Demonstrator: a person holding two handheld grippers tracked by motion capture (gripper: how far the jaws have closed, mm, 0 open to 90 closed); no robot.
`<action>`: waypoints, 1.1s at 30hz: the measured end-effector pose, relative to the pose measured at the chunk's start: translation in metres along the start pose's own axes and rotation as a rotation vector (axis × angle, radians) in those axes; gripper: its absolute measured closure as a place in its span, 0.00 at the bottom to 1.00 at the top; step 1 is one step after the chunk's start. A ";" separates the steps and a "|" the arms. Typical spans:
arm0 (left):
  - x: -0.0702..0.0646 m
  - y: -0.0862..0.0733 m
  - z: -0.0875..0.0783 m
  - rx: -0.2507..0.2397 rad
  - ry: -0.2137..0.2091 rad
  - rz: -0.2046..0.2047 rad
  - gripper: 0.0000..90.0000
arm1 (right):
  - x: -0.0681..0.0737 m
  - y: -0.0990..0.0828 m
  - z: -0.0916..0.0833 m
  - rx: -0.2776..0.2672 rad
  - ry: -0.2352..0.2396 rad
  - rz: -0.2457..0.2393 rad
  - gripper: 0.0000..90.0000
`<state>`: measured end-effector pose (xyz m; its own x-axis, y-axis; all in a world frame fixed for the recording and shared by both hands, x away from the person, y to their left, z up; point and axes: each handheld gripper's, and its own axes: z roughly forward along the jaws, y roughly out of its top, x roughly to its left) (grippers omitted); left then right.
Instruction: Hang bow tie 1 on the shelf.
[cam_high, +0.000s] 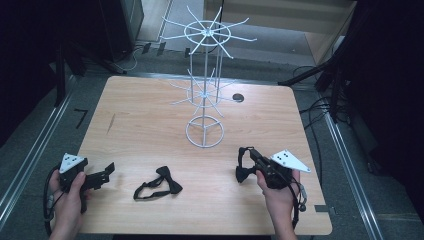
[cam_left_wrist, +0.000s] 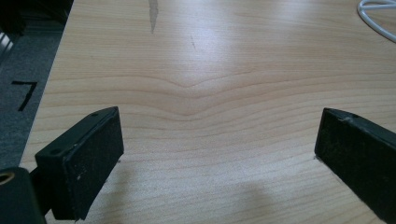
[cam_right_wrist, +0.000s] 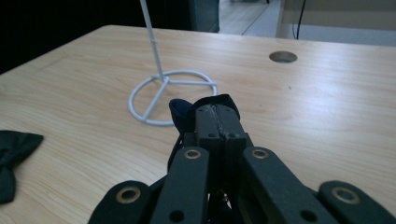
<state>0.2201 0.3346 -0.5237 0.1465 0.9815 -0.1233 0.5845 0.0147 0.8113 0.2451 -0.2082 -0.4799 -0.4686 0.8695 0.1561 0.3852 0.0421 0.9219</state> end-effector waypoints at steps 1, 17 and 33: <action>0.000 0.000 0.000 0.000 0.000 0.000 0.02 | 0.001 0.002 0.001 -0.006 0.006 -0.007 1.00; 0.001 0.000 0.000 0.006 -0.008 -0.005 0.02 | 0.025 0.028 0.014 -0.061 0.054 -0.017 1.00; 0.001 0.000 0.000 0.004 -0.013 -0.004 0.02 | 0.039 0.046 0.017 -0.097 0.085 -0.025 1.00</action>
<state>0.2204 0.3360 -0.5237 0.1544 0.9789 -0.1337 0.5885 0.0176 0.8083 0.2585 -0.1642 -0.4371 -0.5443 0.8239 0.1580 0.2956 0.0121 0.9552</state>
